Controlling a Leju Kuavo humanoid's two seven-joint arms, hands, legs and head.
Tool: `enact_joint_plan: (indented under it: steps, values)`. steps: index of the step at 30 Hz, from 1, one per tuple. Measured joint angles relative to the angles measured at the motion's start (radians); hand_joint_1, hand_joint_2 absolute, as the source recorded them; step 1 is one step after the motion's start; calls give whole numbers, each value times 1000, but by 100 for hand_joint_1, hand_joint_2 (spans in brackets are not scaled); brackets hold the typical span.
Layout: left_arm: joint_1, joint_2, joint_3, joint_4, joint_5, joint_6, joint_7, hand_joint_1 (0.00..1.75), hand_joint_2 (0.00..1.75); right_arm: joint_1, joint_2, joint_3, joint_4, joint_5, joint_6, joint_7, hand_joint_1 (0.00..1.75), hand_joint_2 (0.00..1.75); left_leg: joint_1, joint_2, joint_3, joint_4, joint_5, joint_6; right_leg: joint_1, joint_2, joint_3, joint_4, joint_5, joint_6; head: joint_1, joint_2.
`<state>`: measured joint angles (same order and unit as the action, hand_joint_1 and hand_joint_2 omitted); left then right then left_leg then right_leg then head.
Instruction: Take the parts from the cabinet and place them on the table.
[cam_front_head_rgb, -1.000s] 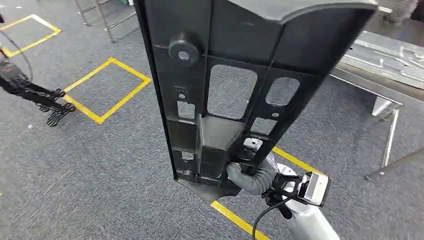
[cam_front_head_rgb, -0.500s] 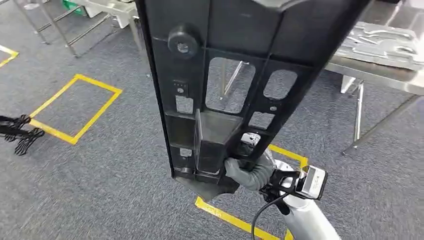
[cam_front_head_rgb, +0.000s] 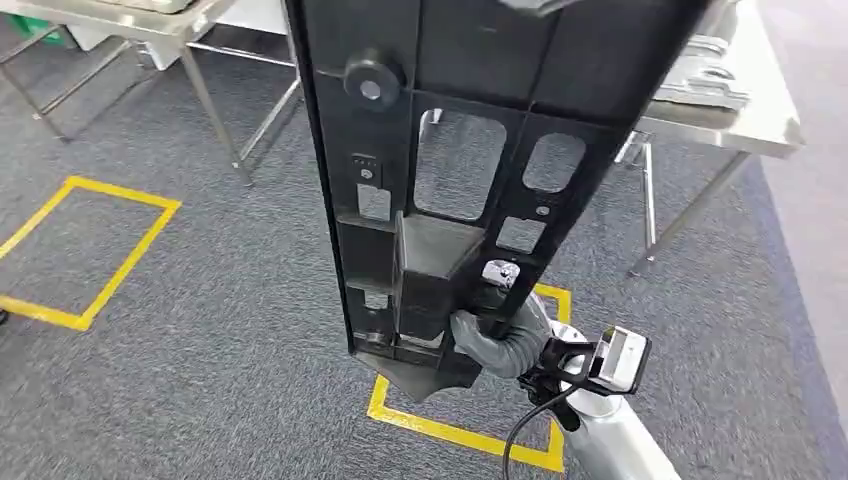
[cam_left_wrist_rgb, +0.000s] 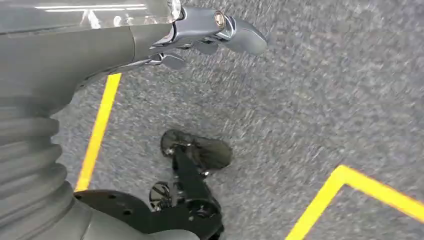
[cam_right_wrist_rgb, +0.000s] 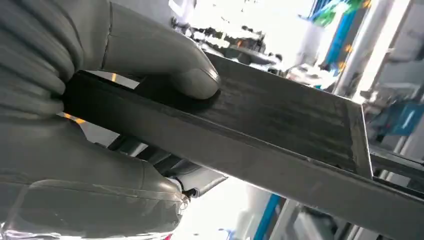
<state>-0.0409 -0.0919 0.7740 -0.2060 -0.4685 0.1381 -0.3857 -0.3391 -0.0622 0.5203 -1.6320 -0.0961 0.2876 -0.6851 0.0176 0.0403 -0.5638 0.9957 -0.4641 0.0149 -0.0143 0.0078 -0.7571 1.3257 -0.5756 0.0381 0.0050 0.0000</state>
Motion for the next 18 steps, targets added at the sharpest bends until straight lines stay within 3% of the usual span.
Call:
enact_joint_plan:
  steps: [1,3,4,5,6,8,9,10,11,13,14,15,16,18]
  values:
    - [0,0,0,0,0,0,0,0,175,0,0,0,3,0,0,0,175,175,0,12,2,0,-2,-2,-1,-4,23,-46,33,0,0,0]
    - [-3,0,0,0,1,0,3,0,175,-1,1,-2,4,0,3,0,175,175,0,31,9,2,-8,-8,1,-33,124,-235,121,-6,0,0]
    - [-4,0,0,0,1,0,5,0,175,-3,2,-2,4,0,3,0,175,175,-3,39,14,2,-12,-14,6,-83,165,-314,133,-12,0,0]
    - [-4,0,2,0,2,0,6,0,175,-5,5,-3,5,0,4,0,175,175,-11,47,15,3,-16,-21,13,-99,166,-320,128,-21,-2,0]
    - [-4,0,3,0,2,0,8,0,175,-8,6,-4,6,-2,6,0,175,175,-10,55,16,2,-17,-26,14,-79,162,-319,128,-26,-1,0]
    - [-6,1,4,0,2,-6,9,0,175,-9,6,-7,11,-3,14,0,175,175,-11,77,24,-3,-19,-36,18,-58,159,-319,128,-34,-2,0]
    - [-7,1,4,0,2,-10,9,0,175,-10,7,-8,13,-4,18,0,175,175,-9,80,27,0,-24,-44,9,-44,164,-327,134,-43,-1,0]
    - [-8,2,4,0,0,-14,8,0,175,-12,9,-9,15,-4,18,-1,175,175,-4,28,21,19,-41,-50,6,-35,166,-329,136,-47,-3,0]
    - [-8,2,5,0,0,-19,8,0,175,-19,13,-9,18,-5,18,-1,175,175,-2,-6,-4,75,-79,-51,5,-26,166,-329,136,-54,-5,0]
    - [-3,2,5,0,-1,-22,8,0,175,-24,24,-8,25,-6,19,-1,175,175,-1,-28,-82,237,-153,-53,6,-1,165,-329,135,-59,-11,0]
    - [-1,3,6,0,-1,-22,8,0,175,-24,26,-8,31,-6,19,-1,175,175,-1,-31,-119,310,-173,-54,9,15,166,-328,135,-59,-11,0]
    - [1,3,6,0,-1,-22,8,0,175,-24,26,-8,36,-6,19,-1,175,175,-1,-31,-135,329,-164,-53,9,30,167,-327,135,-59,-10,0]
    - [1,4,6,0,-1,-22,8,0,175,-24,26,-8,40,-6,20,-1,175,175,-1,-32,-126,297,-132,-51,10,44,168,-327,134,-59,-11,0]
    - [-1,4,6,0,-1,-22,8,0,175,-24,29,-8,43,-6,19,-1,175,175,0,-50,-57,130,-29,-42,10,73,175,-325,132,-56,-11,0]
